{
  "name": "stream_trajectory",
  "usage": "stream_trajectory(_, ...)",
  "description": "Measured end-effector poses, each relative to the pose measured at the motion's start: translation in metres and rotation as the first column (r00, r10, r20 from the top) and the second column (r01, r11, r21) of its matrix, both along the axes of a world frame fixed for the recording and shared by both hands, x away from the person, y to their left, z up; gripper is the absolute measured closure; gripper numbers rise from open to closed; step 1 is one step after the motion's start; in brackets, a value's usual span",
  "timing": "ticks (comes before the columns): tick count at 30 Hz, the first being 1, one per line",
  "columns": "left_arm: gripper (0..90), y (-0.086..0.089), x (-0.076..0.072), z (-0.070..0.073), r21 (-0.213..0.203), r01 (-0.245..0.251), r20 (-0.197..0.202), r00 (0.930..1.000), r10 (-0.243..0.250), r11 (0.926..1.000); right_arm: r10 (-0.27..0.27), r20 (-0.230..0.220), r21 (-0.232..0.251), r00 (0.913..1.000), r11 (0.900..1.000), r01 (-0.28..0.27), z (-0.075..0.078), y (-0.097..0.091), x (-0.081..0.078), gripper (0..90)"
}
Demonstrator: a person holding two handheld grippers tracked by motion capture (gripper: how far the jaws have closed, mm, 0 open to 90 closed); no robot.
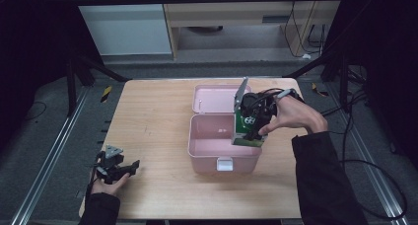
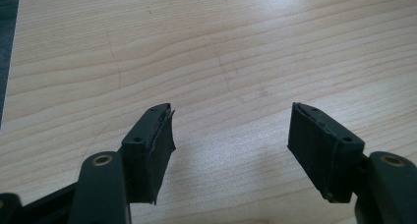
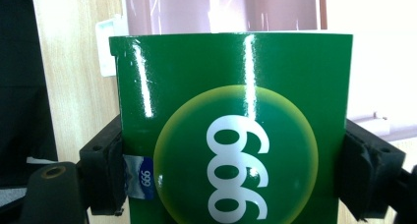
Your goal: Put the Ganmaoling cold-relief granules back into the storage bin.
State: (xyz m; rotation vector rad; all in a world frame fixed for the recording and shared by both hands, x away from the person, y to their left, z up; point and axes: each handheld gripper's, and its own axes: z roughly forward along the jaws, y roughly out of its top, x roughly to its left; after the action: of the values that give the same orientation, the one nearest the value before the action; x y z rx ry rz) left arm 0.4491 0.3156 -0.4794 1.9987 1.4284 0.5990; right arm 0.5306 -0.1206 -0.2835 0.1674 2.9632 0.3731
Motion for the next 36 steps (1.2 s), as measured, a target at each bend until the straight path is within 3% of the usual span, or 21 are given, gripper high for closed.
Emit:
stream_trajectory(21, 33.2, 0.000, 0.000, 0.000, 0.002, 0.001, 0.000, 1.0000, -0.001, 1.0000, 0.032, -0.025, -0.044, 0.9992, 0.9985, -0.033, -0.021, 0.010, 0.003, 17.0)
stream_trajectory(36, 33.2, -0.001, 0.000, 0.000, 0.003, 0.000, 0.002, 1.0000, 0.000, 1.0000, 0.037, -0.050, -0.045, 0.9980, 0.9982, -0.040, -0.035, 0.009, 0.004, 17.0)
